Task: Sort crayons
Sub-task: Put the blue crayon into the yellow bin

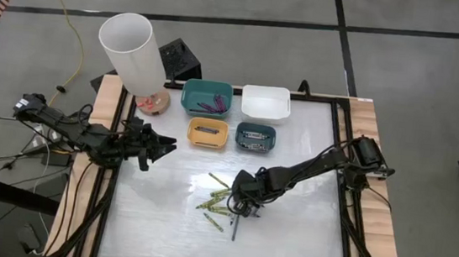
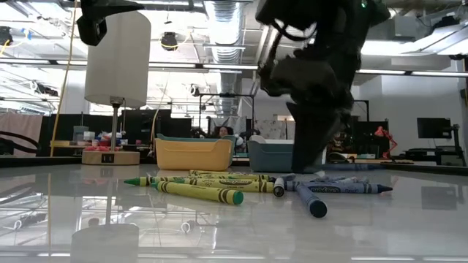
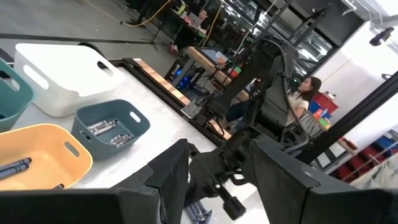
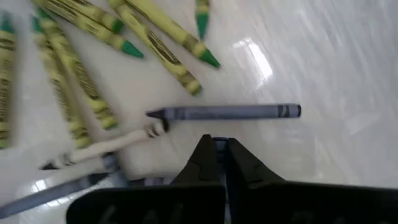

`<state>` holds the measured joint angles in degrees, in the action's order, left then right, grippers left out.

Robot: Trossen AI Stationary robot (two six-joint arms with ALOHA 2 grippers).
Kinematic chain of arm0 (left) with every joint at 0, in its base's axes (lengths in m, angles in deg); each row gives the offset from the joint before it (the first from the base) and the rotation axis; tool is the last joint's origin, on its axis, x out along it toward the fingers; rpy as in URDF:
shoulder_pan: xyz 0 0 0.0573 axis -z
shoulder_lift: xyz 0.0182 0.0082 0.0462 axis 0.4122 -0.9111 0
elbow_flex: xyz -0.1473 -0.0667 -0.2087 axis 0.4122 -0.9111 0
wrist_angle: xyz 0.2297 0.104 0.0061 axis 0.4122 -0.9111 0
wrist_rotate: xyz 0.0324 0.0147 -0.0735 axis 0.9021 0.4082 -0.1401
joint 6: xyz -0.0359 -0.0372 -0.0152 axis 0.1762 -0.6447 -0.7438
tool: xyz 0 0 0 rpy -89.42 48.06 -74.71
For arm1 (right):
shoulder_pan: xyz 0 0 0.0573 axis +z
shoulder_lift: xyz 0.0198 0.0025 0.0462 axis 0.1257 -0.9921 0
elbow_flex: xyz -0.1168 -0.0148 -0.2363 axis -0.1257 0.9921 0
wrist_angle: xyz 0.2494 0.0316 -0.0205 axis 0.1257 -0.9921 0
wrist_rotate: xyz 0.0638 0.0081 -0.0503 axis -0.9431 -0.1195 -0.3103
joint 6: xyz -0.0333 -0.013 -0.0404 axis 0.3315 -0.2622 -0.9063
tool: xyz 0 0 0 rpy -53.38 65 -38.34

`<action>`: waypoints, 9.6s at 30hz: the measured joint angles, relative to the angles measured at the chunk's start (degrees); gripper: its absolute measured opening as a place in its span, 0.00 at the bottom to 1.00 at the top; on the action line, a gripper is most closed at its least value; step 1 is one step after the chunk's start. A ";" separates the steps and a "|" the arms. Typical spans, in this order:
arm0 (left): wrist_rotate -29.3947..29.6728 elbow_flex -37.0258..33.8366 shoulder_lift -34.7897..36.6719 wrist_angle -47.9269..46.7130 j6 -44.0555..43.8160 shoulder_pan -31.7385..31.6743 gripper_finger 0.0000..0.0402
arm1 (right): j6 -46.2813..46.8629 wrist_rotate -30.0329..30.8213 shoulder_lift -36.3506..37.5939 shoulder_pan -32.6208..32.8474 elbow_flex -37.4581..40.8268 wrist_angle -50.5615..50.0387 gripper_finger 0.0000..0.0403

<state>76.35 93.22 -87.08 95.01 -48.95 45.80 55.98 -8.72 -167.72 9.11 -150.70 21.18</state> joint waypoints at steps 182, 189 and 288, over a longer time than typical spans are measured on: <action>-19.05 0.02 4.93 -18.70 -3.41 -11.21 0.40 | 61.79 6.16 -11.50 -3.21 -21.94 -27.11 0.16; -19.81 0.02 5.40 -19.68 -3.77 -12.70 0.40 | 65.85 5.88 -11.53 -1.64 -17.68 -21.26 0.16; 3.19 0.02 5.22 -24.06 -15.51 -12.72 0.40 | -51.14 -5.03 -11.46 -27.78 -21.45 21.47 0.00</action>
<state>79.54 93.24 -81.86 70.94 -64.45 33.08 4.84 -13.75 -179.18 -18.67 -172.15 42.65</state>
